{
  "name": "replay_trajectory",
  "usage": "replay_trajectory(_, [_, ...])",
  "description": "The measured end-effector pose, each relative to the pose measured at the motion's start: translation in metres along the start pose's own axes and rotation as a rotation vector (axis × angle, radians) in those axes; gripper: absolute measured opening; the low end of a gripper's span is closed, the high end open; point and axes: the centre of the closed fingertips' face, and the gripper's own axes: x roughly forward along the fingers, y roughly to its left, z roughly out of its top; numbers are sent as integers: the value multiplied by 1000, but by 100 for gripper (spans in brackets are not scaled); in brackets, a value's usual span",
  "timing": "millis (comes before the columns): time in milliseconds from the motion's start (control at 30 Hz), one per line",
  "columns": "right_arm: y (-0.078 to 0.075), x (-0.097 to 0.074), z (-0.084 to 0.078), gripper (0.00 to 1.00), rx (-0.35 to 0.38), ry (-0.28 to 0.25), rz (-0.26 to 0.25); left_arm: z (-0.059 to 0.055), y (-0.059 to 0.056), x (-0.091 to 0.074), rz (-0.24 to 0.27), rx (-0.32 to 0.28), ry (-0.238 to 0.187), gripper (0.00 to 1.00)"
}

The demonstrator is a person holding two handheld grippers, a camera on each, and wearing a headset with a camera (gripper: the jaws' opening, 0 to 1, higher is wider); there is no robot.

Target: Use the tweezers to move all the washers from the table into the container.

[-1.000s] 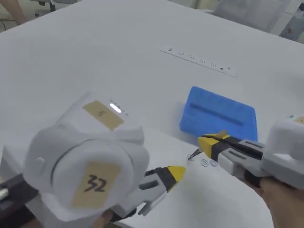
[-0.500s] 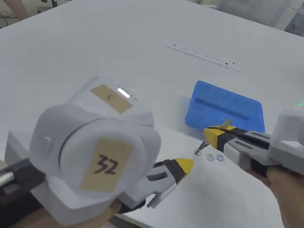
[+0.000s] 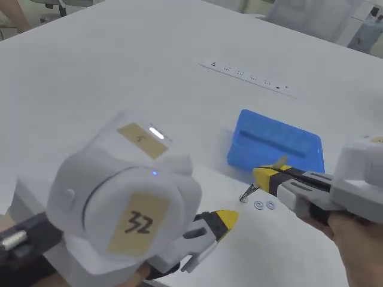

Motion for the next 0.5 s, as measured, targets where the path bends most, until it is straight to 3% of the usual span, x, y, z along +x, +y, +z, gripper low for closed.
replay_trajectory(167, [-2,-2,4,0,18,0,-5,0,1,1,-2,-6,5,99])
replay_trajectory(300, [-10,-6,16,0,21,-17,-4,1,2,1,3,-1,3,99])
replay_trajectory(500, [-13,-15,42,0,69,-97,11,-1,4,1,13,0,11,98])
